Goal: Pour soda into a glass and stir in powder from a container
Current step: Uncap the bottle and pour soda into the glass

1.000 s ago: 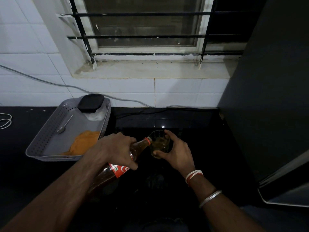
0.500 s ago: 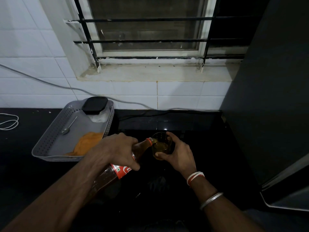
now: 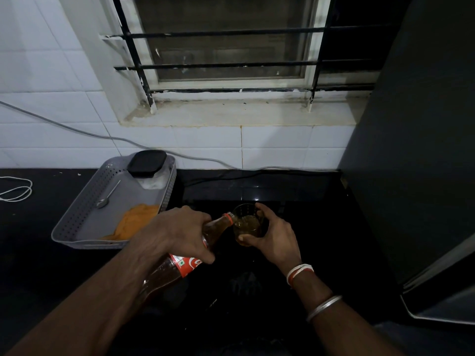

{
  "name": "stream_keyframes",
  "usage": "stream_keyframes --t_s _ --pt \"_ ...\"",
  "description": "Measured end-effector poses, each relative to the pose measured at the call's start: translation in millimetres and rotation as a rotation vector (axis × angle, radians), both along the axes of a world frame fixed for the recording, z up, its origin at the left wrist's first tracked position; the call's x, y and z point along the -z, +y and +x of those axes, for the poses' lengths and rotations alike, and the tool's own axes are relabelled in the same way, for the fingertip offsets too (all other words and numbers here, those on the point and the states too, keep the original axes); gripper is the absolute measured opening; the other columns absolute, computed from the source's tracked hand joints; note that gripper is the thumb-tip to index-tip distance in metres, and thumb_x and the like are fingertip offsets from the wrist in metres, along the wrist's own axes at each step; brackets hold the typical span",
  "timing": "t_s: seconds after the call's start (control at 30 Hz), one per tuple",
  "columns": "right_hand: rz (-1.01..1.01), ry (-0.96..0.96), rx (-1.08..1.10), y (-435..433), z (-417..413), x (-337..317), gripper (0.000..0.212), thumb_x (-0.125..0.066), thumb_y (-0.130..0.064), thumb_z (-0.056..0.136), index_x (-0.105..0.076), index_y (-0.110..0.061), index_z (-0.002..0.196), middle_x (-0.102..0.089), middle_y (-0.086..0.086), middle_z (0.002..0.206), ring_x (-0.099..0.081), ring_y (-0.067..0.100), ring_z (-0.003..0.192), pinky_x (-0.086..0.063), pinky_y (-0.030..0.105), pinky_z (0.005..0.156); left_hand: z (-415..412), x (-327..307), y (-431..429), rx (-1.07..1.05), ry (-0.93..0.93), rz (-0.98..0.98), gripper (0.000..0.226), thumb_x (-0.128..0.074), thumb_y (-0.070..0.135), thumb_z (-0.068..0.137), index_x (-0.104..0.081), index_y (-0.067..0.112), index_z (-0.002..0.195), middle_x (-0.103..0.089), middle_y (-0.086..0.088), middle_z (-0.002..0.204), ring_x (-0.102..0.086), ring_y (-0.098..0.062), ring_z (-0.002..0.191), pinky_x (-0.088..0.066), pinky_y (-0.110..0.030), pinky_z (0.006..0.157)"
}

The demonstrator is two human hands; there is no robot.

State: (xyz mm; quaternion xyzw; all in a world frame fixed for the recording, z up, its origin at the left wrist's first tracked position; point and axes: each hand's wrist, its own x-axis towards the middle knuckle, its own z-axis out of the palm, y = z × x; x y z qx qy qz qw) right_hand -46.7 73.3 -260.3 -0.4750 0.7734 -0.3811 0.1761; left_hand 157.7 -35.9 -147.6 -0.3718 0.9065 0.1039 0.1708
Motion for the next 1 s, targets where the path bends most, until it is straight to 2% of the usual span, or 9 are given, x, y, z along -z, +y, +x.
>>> stream_keyframes --t_s 0.17,0.33,0.57,1.0 --pt "0.004 -0.003 -0.002 0.9 -0.3 0.0 0.098 -0.089 -0.053 0.060 -0.046 -0.038 0.147 -0.066 -0.010 0.133 -0.065 0.012 0.118 -0.055 0.035 0.099 -0.3 -3.0 1.9 0.000 -0.004 -0.001 0.076 -0.063 0.081 0.048 -0.064 0.038 0.111 -0.073 0.012 0.087 -0.071 -0.005 0.077 -0.063 -0.034 0.077" --pt "0.006 0.000 0.007 0.8 0.3 -0.3 0.098 -0.089 -0.053 0.059 -0.046 -0.039 0.147 -0.067 -0.011 0.132 -0.065 0.011 0.118 -0.054 0.034 0.100 -1.6 -4.0 5.0 -0.008 0.020 -0.025 0.069 -0.065 0.079 0.047 -0.064 0.038 0.103 -0.072 0.013 0.082 -0.070 -0.005 0.075 -0.063 -0.034 0.077" --pt "0.017 0.014 0.000 1.2 0.1 -0.7 0.099 -0.088 -0.057 0.060 -0.044 -0.040 0.147 -0.067 -0.010 0.133 -0.065 0.013 0.119 -0.055 0.036 0.099 -3.2 -10.1 7.2 -0.001 0.017 -0.027 0.076 -0.065 0.079 0.049 -0.065 0.038 0.112 -0.074 0.013 0.090 -0.070 -0.005 0.078 -0.063 -0.034 0.078" --pt "0.015 0.020 -0.002 1.5 -0.5 -1.3 0.099 -0.087 -0.057 0.060 -0.044 -0.039 0.147 -0.066 -0.011 0.134 -0.064 0.013 0.121 -0.055 0.038 0.100 -2.7 -12.7 9.7 0.007 0.016 -0.037 0.071 -0.071 0.076 0.059 -0.064 0.036 0.117 -0.074 0.011 0.095 -0.071 -0.006 0.082 -0.061 -0.032 0.078"
